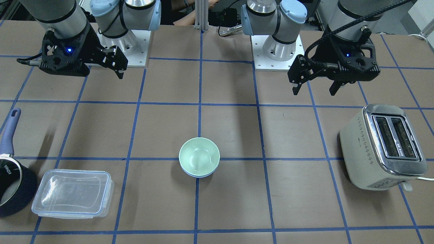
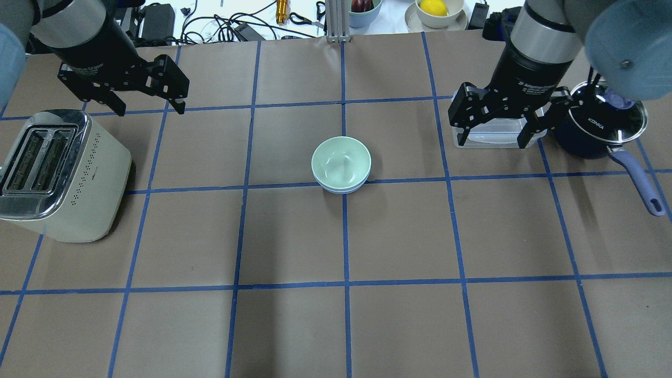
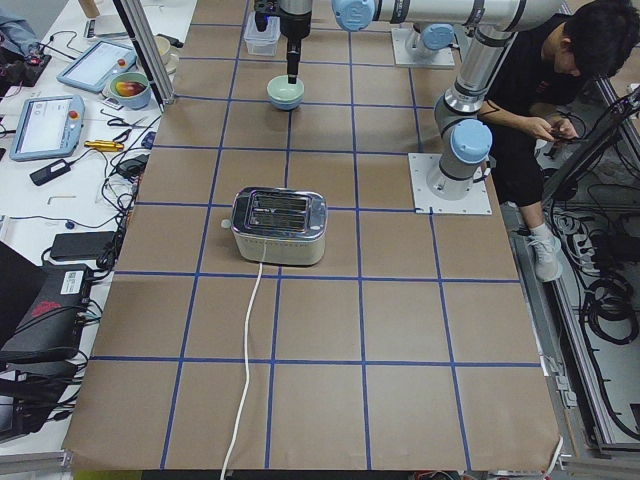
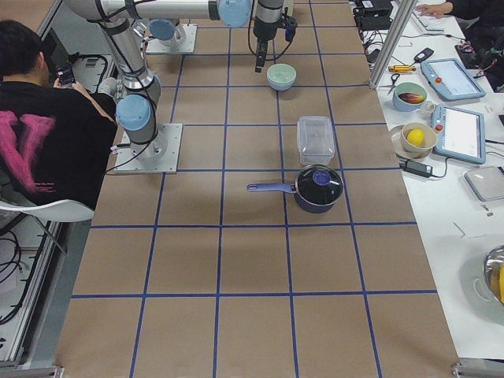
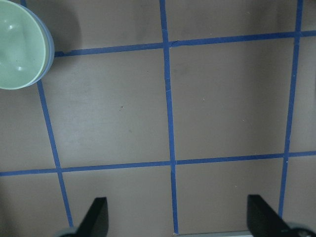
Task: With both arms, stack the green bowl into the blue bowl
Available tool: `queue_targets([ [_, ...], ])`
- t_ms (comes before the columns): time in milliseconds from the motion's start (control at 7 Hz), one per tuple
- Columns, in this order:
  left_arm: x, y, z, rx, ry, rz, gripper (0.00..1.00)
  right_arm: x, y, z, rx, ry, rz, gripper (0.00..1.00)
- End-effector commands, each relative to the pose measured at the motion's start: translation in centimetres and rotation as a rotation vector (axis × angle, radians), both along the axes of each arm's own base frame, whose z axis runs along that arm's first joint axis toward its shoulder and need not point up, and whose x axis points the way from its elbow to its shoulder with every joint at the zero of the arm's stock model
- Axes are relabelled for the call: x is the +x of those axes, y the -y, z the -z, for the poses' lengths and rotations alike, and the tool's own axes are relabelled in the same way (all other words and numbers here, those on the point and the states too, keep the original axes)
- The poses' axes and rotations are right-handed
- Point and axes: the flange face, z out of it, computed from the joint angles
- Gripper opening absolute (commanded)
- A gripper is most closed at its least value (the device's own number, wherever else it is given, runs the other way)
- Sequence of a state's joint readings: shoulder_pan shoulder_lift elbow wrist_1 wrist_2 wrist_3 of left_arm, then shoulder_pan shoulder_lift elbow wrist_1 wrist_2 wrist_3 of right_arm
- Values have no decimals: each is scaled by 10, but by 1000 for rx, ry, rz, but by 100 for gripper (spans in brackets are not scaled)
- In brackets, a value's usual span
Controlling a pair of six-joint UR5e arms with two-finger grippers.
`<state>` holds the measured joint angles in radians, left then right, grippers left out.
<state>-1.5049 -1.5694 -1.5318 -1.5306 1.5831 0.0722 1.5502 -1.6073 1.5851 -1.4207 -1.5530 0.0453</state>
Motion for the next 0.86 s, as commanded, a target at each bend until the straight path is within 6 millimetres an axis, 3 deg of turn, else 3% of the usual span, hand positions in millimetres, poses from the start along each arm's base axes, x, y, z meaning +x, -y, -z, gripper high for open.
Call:
queue_targets([
  [0,1,6,-1,-10,-7,-4,100,-1,-5,-6,-4,-8,-4,100],
  [714,0,7,2,-5,-5,-43,100,0,-5,-6,-2,-4,3,100],
])
